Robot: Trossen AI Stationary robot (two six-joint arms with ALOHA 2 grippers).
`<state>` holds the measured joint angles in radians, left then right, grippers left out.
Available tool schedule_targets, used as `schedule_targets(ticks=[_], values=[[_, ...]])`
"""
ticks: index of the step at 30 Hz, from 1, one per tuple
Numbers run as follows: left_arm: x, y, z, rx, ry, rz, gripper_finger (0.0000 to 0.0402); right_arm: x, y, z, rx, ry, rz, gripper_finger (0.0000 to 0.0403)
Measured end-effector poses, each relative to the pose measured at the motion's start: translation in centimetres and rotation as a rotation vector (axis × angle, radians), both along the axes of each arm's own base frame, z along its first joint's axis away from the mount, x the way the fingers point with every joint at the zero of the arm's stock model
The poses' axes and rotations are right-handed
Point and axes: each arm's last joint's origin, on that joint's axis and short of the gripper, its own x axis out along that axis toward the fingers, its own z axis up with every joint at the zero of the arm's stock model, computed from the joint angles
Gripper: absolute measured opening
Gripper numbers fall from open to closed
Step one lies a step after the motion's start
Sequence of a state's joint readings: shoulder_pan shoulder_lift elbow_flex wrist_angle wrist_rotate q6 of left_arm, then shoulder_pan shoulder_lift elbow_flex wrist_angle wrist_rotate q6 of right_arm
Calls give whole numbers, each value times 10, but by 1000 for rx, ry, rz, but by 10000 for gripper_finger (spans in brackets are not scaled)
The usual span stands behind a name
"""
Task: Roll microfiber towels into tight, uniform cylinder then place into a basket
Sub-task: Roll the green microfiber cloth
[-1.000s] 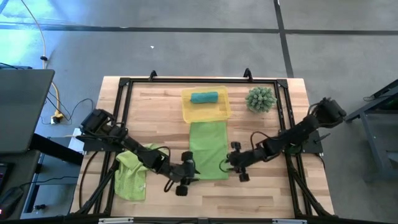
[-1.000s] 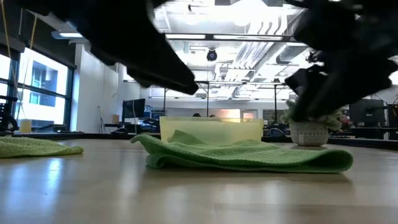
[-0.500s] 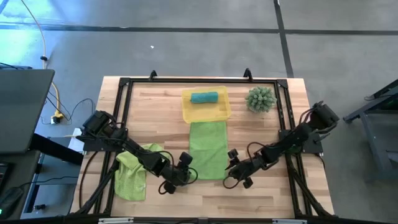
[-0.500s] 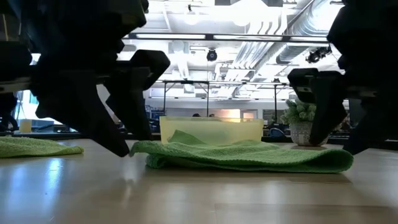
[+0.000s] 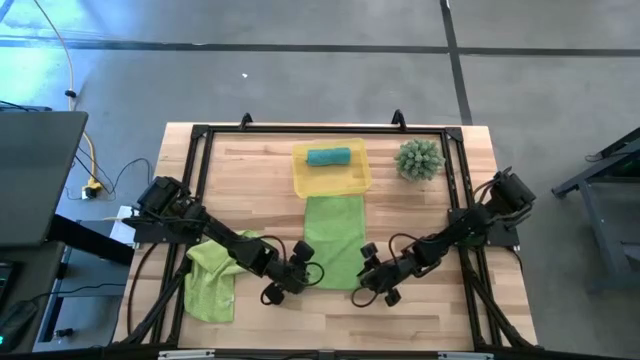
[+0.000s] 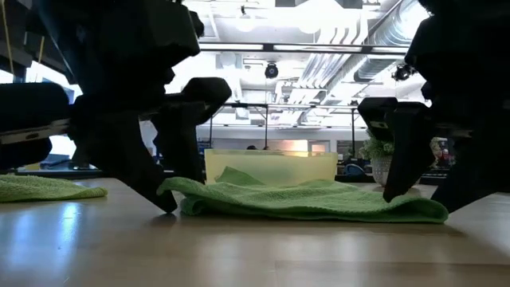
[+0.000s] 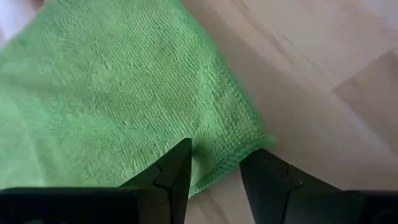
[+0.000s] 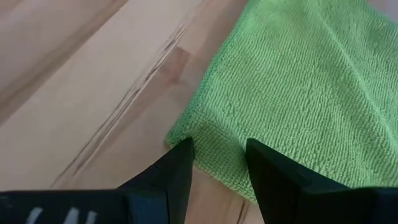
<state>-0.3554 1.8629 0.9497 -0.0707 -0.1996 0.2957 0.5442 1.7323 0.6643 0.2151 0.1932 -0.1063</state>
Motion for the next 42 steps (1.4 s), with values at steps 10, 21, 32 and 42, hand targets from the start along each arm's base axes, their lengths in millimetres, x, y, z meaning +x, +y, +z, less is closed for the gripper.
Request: schedule_targets(ticks=[10,21,32,42], values=[[3,-2,-10,-134,15,161,72,-1,0,-2,100,40,-120,109],[4,-15,-8,-395,-10,362,9,-1,0,-2,232,88,-232,7],[5,-18,6,-657,-8,574,3,2,-9,5,397,164,-315,3],[5,-18,6,-789,16,763,3,18,-33,13,719,263,-469,1]])
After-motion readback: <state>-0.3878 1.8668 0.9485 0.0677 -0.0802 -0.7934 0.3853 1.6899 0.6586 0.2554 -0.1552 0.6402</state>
